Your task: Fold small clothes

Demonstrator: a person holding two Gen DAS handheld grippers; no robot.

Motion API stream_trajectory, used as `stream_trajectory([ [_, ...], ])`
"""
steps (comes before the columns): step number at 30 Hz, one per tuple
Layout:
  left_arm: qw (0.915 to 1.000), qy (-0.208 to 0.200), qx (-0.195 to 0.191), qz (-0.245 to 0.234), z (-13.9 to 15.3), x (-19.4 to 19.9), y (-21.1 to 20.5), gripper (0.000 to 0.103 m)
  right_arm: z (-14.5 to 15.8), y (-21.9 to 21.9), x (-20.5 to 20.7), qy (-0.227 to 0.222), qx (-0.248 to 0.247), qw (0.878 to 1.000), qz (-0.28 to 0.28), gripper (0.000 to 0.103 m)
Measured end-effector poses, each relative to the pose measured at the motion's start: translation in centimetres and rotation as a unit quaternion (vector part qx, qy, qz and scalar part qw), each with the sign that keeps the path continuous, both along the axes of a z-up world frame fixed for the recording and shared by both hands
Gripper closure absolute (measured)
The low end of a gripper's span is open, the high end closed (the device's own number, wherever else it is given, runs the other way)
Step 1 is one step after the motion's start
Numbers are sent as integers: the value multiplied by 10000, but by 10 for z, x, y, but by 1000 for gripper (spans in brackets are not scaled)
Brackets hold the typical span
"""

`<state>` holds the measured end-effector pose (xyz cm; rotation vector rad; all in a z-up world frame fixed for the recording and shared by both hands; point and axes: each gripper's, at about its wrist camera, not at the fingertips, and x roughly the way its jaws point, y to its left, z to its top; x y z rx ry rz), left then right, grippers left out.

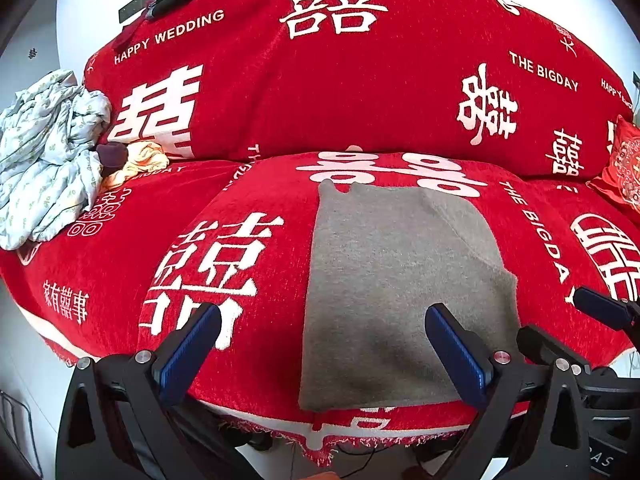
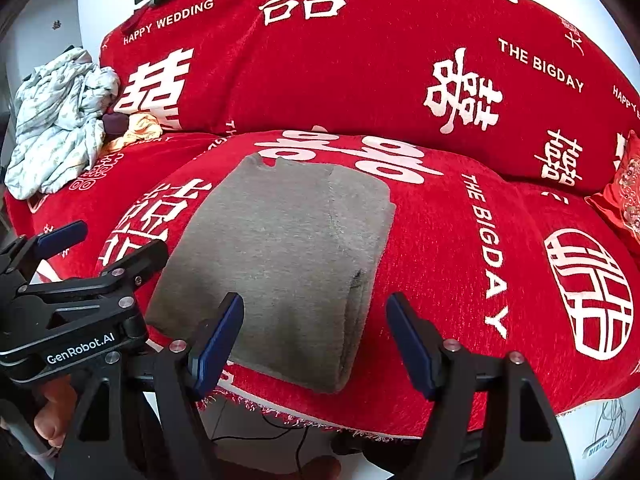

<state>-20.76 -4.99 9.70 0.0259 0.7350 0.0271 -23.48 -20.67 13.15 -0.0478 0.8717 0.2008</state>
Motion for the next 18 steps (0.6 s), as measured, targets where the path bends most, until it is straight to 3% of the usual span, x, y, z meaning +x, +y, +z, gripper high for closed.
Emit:
stream_trajectory([
  [18,10000,-10,3,-39,1,0,-2,1,0,0,-1,-2,5,10000,-7,26],
])
